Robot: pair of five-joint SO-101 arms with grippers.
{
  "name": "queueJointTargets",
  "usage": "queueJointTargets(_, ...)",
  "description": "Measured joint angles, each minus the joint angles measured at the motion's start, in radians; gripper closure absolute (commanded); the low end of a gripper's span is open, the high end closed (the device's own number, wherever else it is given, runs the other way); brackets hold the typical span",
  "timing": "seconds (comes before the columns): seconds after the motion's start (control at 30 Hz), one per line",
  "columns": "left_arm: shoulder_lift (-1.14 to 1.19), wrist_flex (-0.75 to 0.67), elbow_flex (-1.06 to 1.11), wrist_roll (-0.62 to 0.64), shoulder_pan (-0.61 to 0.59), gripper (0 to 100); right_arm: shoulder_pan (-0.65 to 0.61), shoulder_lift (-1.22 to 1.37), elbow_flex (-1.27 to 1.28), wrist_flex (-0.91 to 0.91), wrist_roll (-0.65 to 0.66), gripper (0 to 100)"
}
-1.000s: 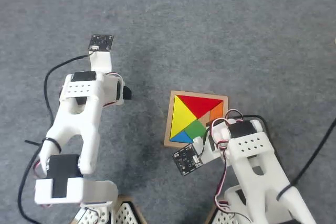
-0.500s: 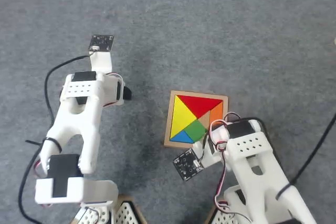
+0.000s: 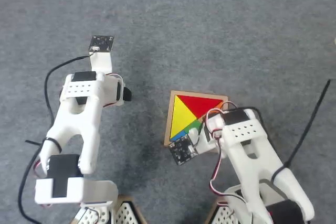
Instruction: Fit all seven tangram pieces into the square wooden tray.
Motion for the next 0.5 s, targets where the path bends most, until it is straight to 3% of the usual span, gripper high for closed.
queueJointTargets(0.5, 0.0, 0.0, 0.0, 0.0, 0.0, 76, -0.031, 0.034, -0.018, -0.08, -0.064, 69.6)
